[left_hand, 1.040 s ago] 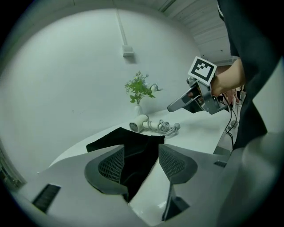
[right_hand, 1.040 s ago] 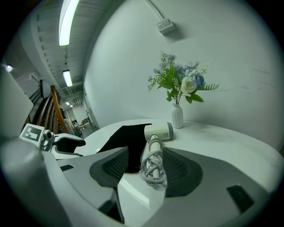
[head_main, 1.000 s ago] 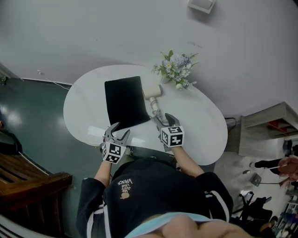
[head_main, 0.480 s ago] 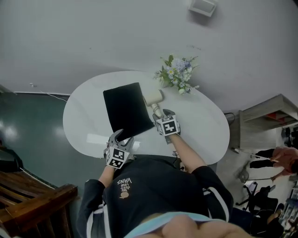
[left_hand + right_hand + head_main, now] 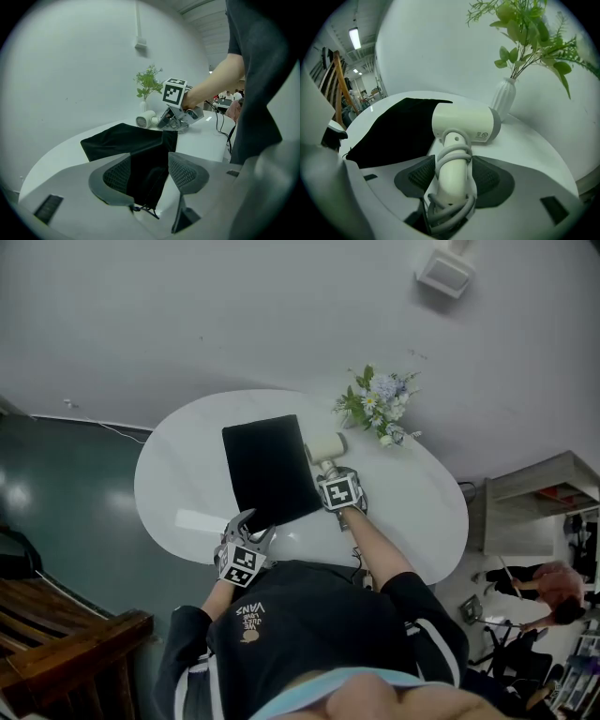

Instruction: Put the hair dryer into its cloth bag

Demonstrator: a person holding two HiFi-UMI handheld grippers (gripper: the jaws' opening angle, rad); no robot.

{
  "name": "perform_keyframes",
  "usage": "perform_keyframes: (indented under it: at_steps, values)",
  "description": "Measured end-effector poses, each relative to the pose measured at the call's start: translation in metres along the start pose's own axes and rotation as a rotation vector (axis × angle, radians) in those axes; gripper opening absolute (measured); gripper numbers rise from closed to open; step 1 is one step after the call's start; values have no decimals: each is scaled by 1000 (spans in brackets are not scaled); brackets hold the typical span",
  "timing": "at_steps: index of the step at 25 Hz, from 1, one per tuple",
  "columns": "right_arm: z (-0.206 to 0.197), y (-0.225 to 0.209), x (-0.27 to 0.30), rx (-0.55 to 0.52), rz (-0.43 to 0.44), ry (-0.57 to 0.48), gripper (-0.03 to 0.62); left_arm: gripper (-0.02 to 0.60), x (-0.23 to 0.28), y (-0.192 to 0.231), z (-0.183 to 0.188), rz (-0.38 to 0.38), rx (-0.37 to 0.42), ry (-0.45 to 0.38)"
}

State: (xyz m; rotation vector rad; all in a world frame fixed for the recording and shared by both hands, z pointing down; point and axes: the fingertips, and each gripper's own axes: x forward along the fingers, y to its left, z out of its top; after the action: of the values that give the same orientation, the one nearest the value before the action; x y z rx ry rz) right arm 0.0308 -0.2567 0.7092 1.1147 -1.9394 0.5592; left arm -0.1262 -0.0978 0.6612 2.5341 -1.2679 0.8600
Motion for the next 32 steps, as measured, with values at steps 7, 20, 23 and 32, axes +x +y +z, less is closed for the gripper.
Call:
perform_keyframes:
  at_steps: [7,20,23,32]
  values:
    - [-5,-1,11,45,13,68,224,253,-2,4,-10,-20,18,21]
    - [-10,-6,4,58,-17,58,222,279,15,-12,-18,-91,151,101]
    - [-13,-9,-3,75,-10,44,222,278,21,-14,-18,-95,190,122]
    - [-35,-10,-46,116,43,-19,222,133,39,-14,-19,-87,209,187]
